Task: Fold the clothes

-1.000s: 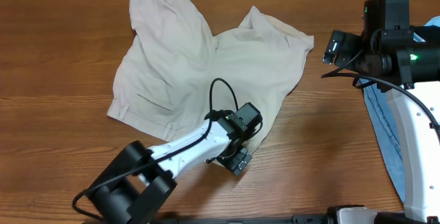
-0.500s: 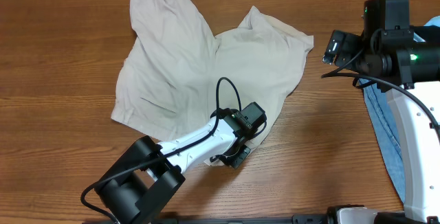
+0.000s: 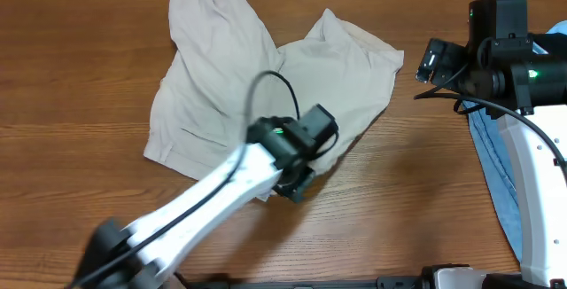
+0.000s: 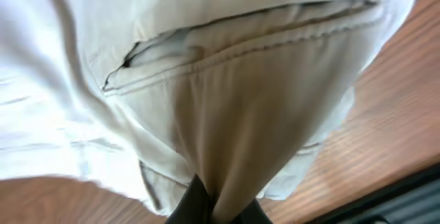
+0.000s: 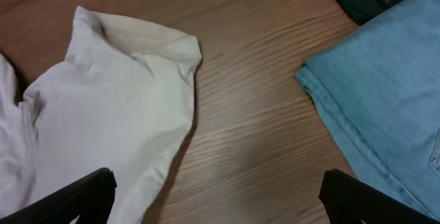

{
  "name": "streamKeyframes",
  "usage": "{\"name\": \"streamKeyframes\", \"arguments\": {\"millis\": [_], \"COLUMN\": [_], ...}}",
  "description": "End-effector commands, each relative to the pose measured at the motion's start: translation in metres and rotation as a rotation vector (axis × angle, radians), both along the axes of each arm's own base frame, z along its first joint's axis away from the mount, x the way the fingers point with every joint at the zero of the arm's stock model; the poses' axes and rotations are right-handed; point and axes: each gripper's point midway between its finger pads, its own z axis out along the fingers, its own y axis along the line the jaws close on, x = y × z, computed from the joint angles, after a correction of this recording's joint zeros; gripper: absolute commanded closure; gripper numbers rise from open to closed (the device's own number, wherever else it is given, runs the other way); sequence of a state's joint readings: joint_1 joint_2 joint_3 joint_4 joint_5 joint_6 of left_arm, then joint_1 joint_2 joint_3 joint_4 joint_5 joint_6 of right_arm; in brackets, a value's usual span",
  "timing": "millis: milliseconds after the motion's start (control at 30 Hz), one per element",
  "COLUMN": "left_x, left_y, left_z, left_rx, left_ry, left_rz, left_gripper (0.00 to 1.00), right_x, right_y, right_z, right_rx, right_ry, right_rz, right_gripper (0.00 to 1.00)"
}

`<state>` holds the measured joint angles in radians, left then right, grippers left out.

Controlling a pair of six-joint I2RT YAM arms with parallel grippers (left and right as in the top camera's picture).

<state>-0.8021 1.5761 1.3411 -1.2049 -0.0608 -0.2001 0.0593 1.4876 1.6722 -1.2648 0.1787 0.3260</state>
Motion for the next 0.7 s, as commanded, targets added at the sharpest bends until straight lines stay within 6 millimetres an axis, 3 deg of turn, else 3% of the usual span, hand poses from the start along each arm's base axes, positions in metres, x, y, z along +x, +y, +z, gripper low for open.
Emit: {"name": "streamKeyframes", "arguments": {"millis": [0,167,333,467,667], "left_x": [0.006,-0.003,-0.001,0.002,0.004], "left_y": [0.017,0.041,0.067,0.075,0.076], "left_z": [0.061,0.092,0.108,0.112,0.113], "left_rx": [-0.093,-0.139,-0.107,-0.086,-0.084], "left_ry": [-0.146,-0.218,-0.302,-0.338,-0.345], "left_rz": [0.052,0.089,0.146,0.165,0.181], "left_gripper": [0.96,0.96,0.96,0.95,0.96], "right_x": [-0.001,0.003,0.0,-0.012,-0.047], "right_y": [0.007,0.044,0.058,0.067,0.075], "right_z": [0.009,-0.013,-0.056,-0.094,-0.153], "right_rx": [0.054,0.223,0.302,0.363,0.451], "right_ry": [-0.024,0.029,0.135,0.229,0.383], "right_rz": [0.01,0.139,0.155,0.153,0.073], "right_gripper": [0.0,0.0,0.0,0.0,0.0]}}
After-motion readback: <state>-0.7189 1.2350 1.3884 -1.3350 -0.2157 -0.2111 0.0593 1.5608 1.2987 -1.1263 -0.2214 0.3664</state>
